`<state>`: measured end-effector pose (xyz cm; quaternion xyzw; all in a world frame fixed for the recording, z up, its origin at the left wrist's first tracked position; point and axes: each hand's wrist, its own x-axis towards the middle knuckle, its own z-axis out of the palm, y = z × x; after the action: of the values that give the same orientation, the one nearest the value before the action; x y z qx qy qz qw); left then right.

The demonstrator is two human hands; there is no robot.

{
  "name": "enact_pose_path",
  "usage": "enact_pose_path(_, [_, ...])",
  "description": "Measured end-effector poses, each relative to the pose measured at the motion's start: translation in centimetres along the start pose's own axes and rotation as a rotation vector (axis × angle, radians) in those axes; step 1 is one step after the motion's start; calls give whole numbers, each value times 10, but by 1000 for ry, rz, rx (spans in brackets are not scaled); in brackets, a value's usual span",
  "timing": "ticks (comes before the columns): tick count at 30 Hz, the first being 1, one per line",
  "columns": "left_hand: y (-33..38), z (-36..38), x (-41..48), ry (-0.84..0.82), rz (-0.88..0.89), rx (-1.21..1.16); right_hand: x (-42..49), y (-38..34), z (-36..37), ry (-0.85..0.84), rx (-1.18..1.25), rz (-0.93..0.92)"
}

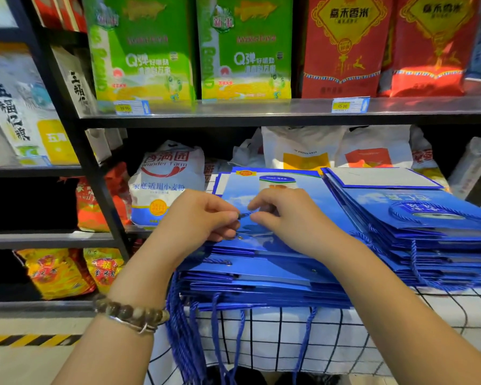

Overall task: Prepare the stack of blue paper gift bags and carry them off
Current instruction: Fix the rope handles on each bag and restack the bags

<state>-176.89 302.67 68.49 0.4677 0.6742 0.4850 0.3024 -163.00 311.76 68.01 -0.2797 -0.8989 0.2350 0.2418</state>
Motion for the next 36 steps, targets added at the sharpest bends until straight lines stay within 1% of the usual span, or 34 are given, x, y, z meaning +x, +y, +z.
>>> enact_pose_path(4, [-2,2,-2,67,29,-31,1,-3,4,45,124,-6])
enact_pose_path(8, [-6,3,-4,95,42,-64,3,-2,10,36,250,21])
enact_pose_path(11, [-8,4,-5,105,45,-79,3,-1,12,26,309,36])
enact_pose_path(14, [-11,5,-5,109,50,-42,1,0,14,22,331,59])
enact_pose_path(16, [-11,3,-7,83,61,59,0,1,15,-1,273,59])
enact_pose_path(17, [-10,0,-8,59,67,153,0,2,14,-9,215,52])
enact_pose_path(20, [-7,-12,-13,20,64,597,1,5,13,-36,-35,-20])
enact_pose_path(21, [-7,-16,-14,6,52,712,2,5,12,-57,-103,-49])
enact_pose_path(22, [-6,-18,-15,-18,37,769,2,5,12,-77,-156,-72])
enact_pose_path(24, [-7,-20,-14,-63,13,757,3,3,11,-101,-225,-109])
enact_pose_path(30, [-12,-20,-13,-26,65,734,2,-4,7,-160,-348,-154])
enact_pose_path(33, [-12,-19,-12,1,89,687,3,-5,8,-182,-344,-164])
enact_pose_path(36, [-11,-15,-13,65,146,722,6,-4,10,-194,-300,-147])
